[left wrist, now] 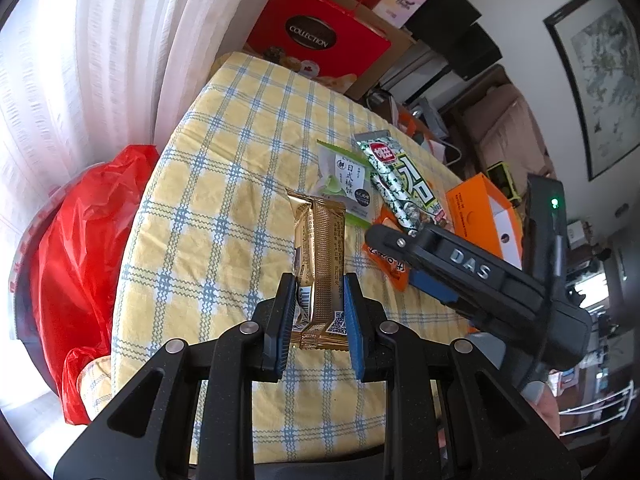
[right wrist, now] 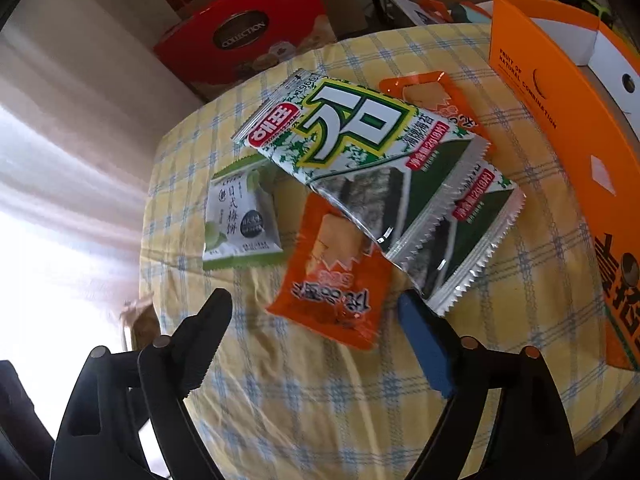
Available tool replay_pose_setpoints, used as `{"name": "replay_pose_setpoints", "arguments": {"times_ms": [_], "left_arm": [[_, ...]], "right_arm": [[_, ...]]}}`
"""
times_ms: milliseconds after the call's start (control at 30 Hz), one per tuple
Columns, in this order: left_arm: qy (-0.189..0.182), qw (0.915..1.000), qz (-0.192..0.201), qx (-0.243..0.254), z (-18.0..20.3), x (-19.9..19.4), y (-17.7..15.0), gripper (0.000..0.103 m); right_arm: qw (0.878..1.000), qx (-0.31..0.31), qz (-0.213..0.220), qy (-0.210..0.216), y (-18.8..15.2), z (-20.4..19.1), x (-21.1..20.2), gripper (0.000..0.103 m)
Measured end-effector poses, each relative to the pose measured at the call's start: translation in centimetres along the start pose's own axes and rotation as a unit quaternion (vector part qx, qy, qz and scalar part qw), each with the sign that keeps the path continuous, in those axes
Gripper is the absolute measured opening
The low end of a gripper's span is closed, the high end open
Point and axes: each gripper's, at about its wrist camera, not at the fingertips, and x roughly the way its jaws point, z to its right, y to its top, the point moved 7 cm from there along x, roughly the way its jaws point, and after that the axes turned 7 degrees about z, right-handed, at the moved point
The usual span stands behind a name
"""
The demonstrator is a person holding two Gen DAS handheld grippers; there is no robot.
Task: Organize objects
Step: 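Grasp the orange snack packet with the right tool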
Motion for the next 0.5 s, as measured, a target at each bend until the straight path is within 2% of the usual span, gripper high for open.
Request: {"name": "replay_pose_setpoints", "arguments": {"times_ms": [267,367,400,500], "left_arm": [[-0.004,1.0000,0.000,-0.009,-0.2,-0.1,-0.2,0.022],[-0.005,0.9999,0.002,-0.010,-0.2,-0.2,-0.2,0.022],[-0.006,0.9999,0.003,-0.011,-0.2,-0.3,-0.2,0.022],[-0.005,0.9999,0.004,-0.012,-0.3,-0.4,-0.1,0.022]], "right_arm": [[0.997,-0.056,0.042,-0.044,-0.2,-1.3,1.0,0.087],[0.994,-0.077,0.048,-0.062,-0.5,-1.3,1.0,0.078],[0.993,-0.083,0.049,-0.063,-0.6,-1.1,0.8,0.072],[0.993,-0.093,0.047,-0.046,-0.7,-0.7,0.6,0.068]]}}
